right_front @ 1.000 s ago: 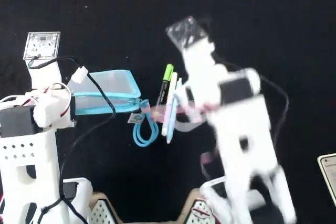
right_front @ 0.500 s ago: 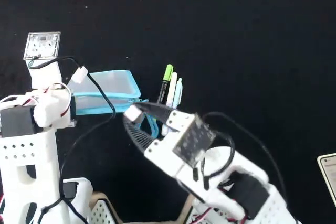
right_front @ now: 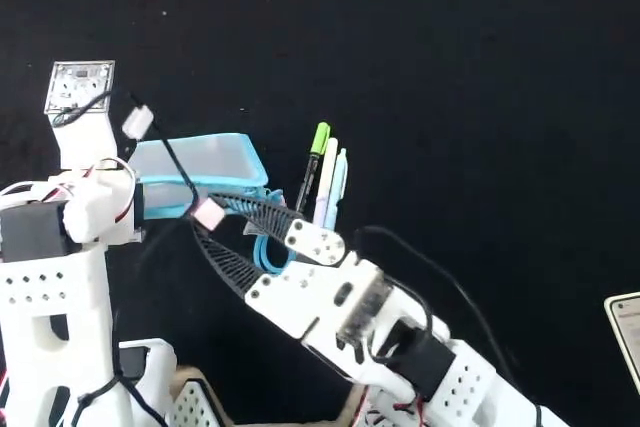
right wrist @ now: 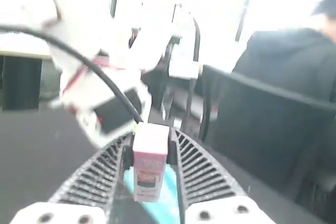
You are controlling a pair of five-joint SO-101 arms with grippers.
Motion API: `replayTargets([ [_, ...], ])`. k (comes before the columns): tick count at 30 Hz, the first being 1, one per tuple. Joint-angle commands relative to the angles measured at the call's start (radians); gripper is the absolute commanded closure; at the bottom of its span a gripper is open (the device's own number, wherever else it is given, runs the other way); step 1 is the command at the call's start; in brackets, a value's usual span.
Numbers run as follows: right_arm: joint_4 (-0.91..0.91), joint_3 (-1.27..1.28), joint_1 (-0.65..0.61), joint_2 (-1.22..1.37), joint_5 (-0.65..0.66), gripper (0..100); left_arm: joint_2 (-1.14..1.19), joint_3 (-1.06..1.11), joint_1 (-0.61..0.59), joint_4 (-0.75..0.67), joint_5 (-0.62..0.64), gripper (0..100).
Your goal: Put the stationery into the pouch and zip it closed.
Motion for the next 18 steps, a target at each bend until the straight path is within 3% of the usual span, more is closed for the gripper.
replayTargets([
  [1, -0.137, 0.001, -0.008, -0.016, -0.003, 98.7, 0.0, -0.054, -0.015, -0.02, 0.008, 97],
  [8, -0.164, 0.088, 0.023, 0.036, -0.002, 98.7, 0.0, -0.054, -0.015, -0.018, 0.008, 97],
  [14, -0.414, 0.145, 0.135, 0.148, -0.002, 98.7, 0.0, -0.054, -0.015, -0.017, 0.008, 97],
  [18, -0.454, 0.139, 0.137, 0.251, -0.002, 98.7, 0.0, -0.054, -0.015, -0.017, 0.008, 97],
])
